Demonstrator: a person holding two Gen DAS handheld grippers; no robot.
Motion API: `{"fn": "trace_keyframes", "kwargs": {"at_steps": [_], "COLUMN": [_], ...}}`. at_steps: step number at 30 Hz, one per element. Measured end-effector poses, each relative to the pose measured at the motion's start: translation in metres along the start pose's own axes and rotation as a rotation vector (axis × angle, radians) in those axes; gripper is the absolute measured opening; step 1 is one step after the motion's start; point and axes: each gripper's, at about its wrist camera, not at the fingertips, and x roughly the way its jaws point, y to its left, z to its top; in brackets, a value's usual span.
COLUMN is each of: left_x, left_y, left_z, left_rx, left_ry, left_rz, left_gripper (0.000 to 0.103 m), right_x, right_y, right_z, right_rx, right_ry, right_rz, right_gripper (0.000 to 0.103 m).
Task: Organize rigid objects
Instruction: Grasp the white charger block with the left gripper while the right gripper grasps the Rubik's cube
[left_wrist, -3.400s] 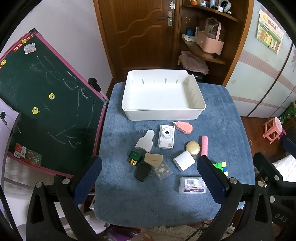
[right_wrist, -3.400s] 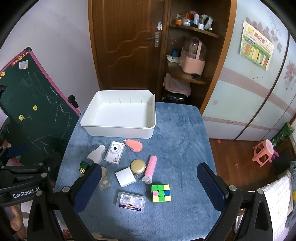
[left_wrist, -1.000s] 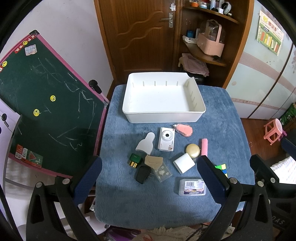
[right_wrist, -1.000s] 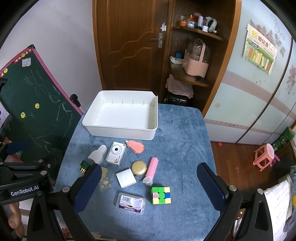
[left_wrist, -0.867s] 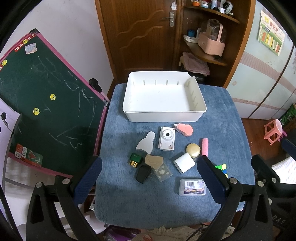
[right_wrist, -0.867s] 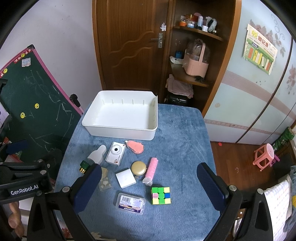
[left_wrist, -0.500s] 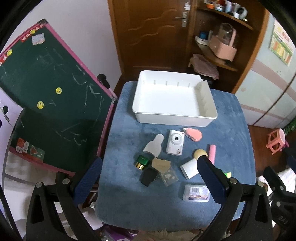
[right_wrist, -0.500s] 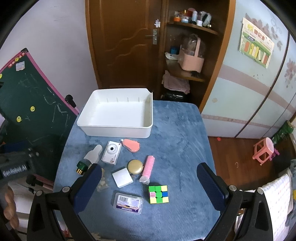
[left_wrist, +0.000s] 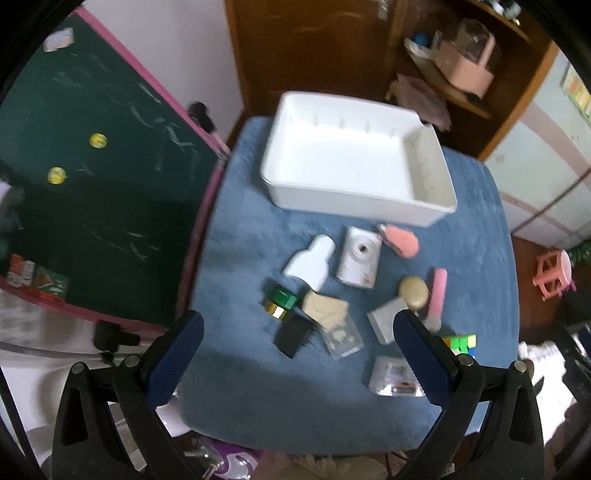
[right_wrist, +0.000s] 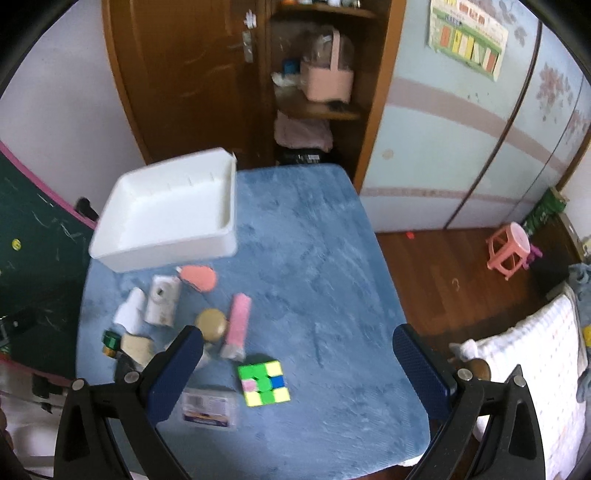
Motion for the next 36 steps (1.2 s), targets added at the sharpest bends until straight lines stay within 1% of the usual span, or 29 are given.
{"fn": "trace_keyframes", "kwargs": {"at_steps": [2, 4, 6, 8, 9, 12, 14, 17, 18, 22, 24, 25, 26, 29, 33, 34, 36], "left_x": [0.01, 0.025, 0.045, 0.06, 0.072, 0.098, 0.11, 0.134, 0.139, 0.159, 0.166, 0.17, 0.174, 0.182, 0.187, 0.189, 0.194], "left_y": [-0.011, -0.026, -0.041, -0.051, -0.056, -0.066, -0.075, -0.096, -0.1, -0.114, -0.12, -0.124, -0.126, -0.134, -0.144, -0.147, -0.151], "left_z": [-0.002, -0.004, -0.005, -0.007, -0.008, -0.012, -0.015, -0.018, -0.019, -0.017, -0.015, -0.015, -0.014, -0.016, -0.018, -0.02, -0.022], "left_rx": [0.032, 0.094, 0.148, 0.172, 0.174, 0.174, 0.204, 0.324, 0.345, 0.425, 0.456, 0.475, 0.487, 0.527, 0.597, 0.613, 0.631], "left_ry": [0.014, 0.029, 0.066, 0.092, 0.12, 0.179, 0.194, 0.211, 0.216, 0.243, 0.26, 0.273, 0.281, 0.304, 0.304, 0.306, 0.321], "left_rz": [-0.017, -0.047, -0.044, -0.04, -0.036, -0.064, -0.076, -0.077, -0.071, -0.068, -0.075, -0.074, -0.072, -0.07, -0.06, -0.052, -0.039], "left_gripper": [0.102, 0.102, 0.102, 0.102, 0.102, 0.102, 0.102, 0.102, 0.102, 0.102, 0.102, 0.102, 0.102, 0.102, 0.101, 0.099, 0.09], "right_x": [0.016, 0.033, 0.05, 0.065, 0.074, 0.096, 0.111, 0.131, 0.137, 0.153, 0.16, 0.163, 0.167, 0.178, 0.183, 0.184, 0.184], "right_y": [-0.007, -0.01, -0.01, -0.005, -0.004, 0.003, 0.007, 0.011, 0.012, 0.019, 0.025, 0.027, 0.029, 0.027, 0.022, 0.022, 0.022], "right_z": [-0.006, -0.014, -0.023, -0.032, -0.037, -0.05, -0.057, -0.067, -0.071, -0.081, -0.087, -0.088, -0.09, -0.094, -0.096, -0.096, -0.096], "right_rx": [0.007, 0.011, -0.001, -0.017, -0.03, -0.066, -0.082, -0.102, -0.111, -0.141, -0.166, -0.173, -0.18, -0.168, -0.155, -0.157, -0.165], "right_ry": [0.031, 0.069, 0.107, 0.138, 0.154, 0.189, 0.213, 0.252, 0.27, 0.302, 0.313, 0.317, 0.329, 0.363, 0.378, 0.377, 0.375], "right_rz": [0.009, 0.027, 0.051, 0.065, 0.07, 0.091, 0.101, 0.126, 0.132, 0.153, 0.152, 0.151, 0.147, 0.148, 0.161, 0.164, 0.172], "right_gripper": [0.103, 0.103, 0.103, 0.103, 0.103, 0.103, 0.102, 0.096, 0.094, 0.094, 0.09, 0.083, 0.078, 0.071, 0.07, 0.069, 0.065]}}
